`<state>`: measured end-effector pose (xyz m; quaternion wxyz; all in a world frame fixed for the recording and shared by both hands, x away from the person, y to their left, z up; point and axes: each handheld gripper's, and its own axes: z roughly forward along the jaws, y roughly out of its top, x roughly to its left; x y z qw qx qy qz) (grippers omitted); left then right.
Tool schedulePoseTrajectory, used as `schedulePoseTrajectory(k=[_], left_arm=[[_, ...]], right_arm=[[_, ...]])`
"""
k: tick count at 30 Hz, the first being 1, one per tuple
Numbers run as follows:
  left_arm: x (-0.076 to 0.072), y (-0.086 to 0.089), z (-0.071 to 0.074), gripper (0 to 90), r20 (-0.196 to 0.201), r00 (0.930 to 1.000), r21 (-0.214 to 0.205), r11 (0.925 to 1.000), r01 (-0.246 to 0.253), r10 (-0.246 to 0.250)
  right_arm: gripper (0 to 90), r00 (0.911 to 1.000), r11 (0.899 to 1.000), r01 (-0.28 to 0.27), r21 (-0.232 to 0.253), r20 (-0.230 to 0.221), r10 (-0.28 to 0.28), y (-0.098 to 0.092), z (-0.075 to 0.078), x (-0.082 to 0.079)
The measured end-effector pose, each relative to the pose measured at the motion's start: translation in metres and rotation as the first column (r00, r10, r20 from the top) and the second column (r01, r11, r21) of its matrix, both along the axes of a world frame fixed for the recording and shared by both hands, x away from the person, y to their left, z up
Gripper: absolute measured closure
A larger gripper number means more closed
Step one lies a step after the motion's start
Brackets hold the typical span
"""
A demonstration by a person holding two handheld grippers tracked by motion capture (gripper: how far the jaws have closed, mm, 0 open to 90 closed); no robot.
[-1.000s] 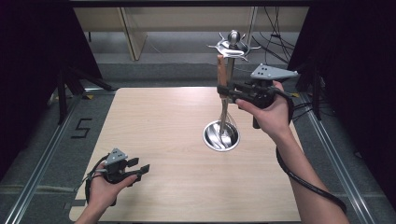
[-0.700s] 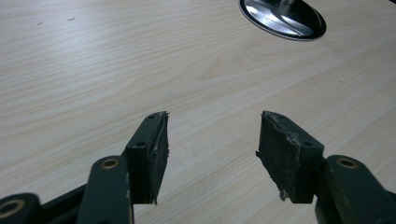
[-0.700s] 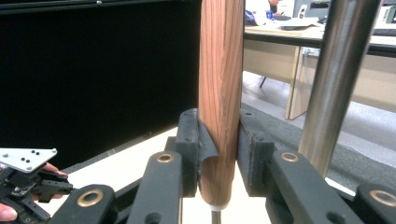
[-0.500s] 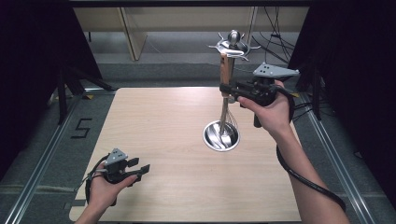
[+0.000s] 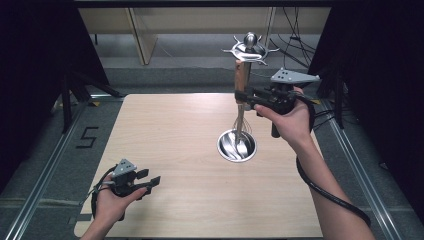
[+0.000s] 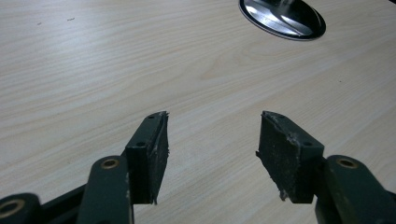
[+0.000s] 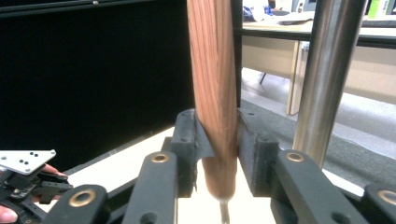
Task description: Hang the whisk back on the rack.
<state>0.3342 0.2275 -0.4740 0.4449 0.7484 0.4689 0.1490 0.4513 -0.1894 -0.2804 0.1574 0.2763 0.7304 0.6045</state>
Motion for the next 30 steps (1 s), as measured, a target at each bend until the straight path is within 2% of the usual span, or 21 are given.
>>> schedulePoseTrajectory(k=[7, 9, 16, 17, 20, 22, 24, 27, 30], left_arm=[[0.000, 0.001, 0.000, 41.7, -0.004, 1.0000, 0.008, 1.0000, 0.005, -0.005], [0.000, 0.000, 0.000, 41.6, -0.003, 1.0000, 0.003, 1.0000, 0.003, -0.003], [0.000, 0.001, 0.000, 41.6, -0.004, 1.0000, 0.009, 1.0000, 0.001, -0.001], [0.000, 0.001, 0.000, 41.6, -0.005, 1.0000, 0.009, 1.0000, 0.001, -0.001], [0.000, 0.000, 0.000, 41.6, -0.004, 1.0000, 0.001, 1.0000, 0.004, -0.004], [0.000, 0.001, 0.000, 41.5, -0.005, 1.0000, 0.007, 1.0000, 0.005, -0.005], [0.000, 0.000, 0.000, 41.5, -0.004, 1.0000, 0.002, 1.0000, 0.002, -0.002], [0.000, 0.000, 0.000, 41.5, -0.007, 1.0000, 0.005, 1.0000, 0.000, 0.000], [0.000, -0.001, -0.001, 41.5, -0.004, 1.0000, 0.000, 1.0000, -0.003, 0.003]], right_arm=[[65.9, 0.9997, 1.000, 0.019, -0.021, 0.013, -0.018, -0.001, 0.002, -0.004], [63.6, 0.9991, 0.999, 0.028, -0.041, 0.033, -0.027, -0.001, 0.001, -0.004], [58.1, 0.9986, 0.995, 0.045, -0.084, 0.031, -0.043, -0.004, 0.000, -0.010], [56.7, 0.9980, 0.994, 0.051, -0.096, 0.042, -0.047, -0.006, -0.002, -0.011], [55.5, 0.9975, 0.992, 0.067, -0.108, 0.029, -0.064, -0.012, -0.003, -0.016], [55.3, 0.9972, 0.991, 0.067, -0.116, 0.039, -0.063, -0.013, -0.004, -0.016], [54.5, 0.9972, 0.990, 0.074, -0.123, 0.018, -0.072, -0.019, -0.007, -0.020], [53.9, 0.9964, 0.987, 0.083, -0.136, 0.031, -0.079, -0.027, -0.010, -0.022], [53.4, 0.9957, 0.987, 0.092, -0.129, 0.011, -0.092, -0.030, -0.013, -0.026]])
